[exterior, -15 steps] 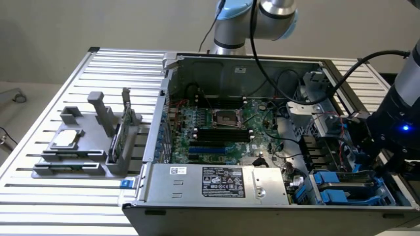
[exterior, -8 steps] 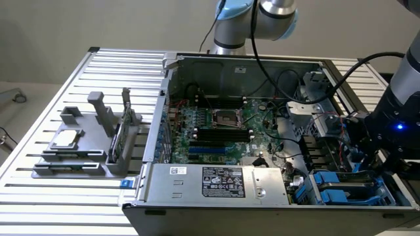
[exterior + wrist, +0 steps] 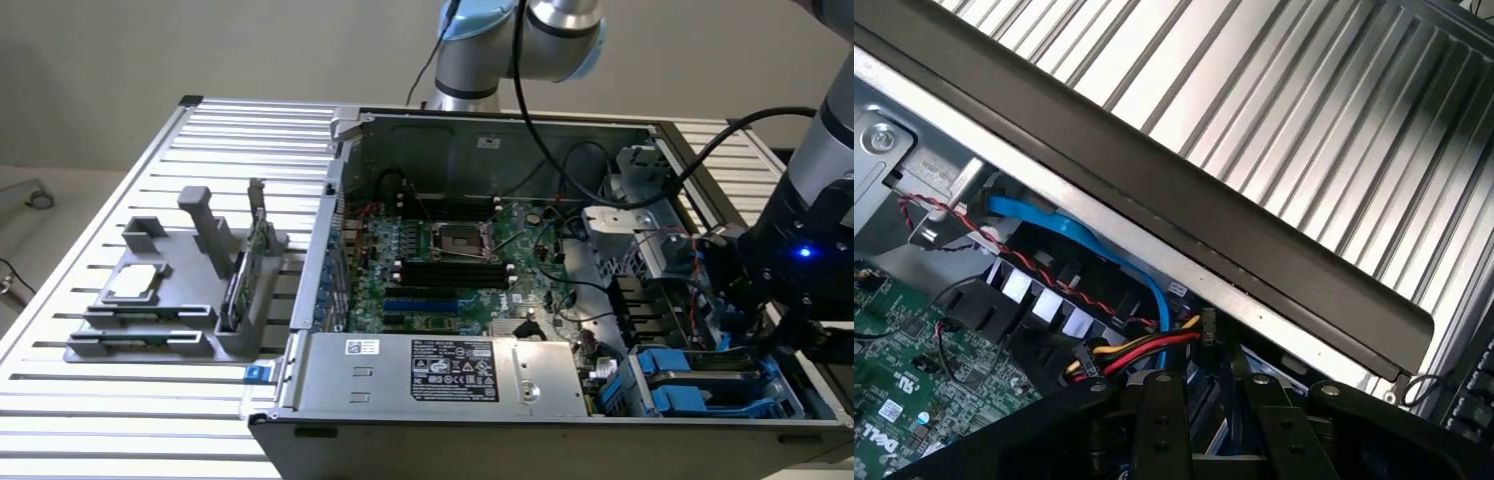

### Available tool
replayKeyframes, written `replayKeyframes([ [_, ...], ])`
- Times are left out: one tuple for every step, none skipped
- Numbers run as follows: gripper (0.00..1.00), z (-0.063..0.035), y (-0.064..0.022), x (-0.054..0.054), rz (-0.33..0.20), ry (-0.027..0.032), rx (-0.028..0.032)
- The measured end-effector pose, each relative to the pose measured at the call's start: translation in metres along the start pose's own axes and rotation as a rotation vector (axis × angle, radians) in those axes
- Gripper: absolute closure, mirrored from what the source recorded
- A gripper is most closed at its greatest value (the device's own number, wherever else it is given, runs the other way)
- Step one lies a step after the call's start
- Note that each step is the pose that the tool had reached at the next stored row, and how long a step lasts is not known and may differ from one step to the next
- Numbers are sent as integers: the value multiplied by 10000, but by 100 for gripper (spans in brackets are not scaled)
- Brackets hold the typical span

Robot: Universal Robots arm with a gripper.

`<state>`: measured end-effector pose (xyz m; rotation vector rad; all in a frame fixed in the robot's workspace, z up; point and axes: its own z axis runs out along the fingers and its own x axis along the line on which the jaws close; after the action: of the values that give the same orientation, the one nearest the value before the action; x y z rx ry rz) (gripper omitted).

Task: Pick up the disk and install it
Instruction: 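Insert the first disk wire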

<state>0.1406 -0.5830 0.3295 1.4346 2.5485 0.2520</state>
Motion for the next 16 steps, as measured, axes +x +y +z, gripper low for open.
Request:
replayKeyframes([
  [72, 5, 4, 8, 35, 6, 27],
  [72, 10, 10, 16, 71, 13, 54],
  [72, 13, 15, 23, 103, 20, 81],
  [72, 15, 20, 31, 134, 32, 108],
  [72, 21, 23, 39, 166, 54, 135],
  [72, 20, 28, 46, 193, 58, 169],
  [72, 16, 32, 52, 218, 60, 202],
  [72, 18, 35, 58, 248, 70, 227],
  [75, 17, 39, 63, 275, 75, 253],
  [75, 17, 42, 68, 306, 85, 285],
  [81, 17, 44, 72, 339, 94, 318],
  [82, 17, 45, 73, 372, 104, 350],
  [82, 17, 45, 73, 397, 117, 381],
  [82, 16, 45, 73, 419, 127, 407],
  [82, 12, 46, 73, 436, 129, 429],
  [82, 7, 48, 74, 454, 135, 448],
])
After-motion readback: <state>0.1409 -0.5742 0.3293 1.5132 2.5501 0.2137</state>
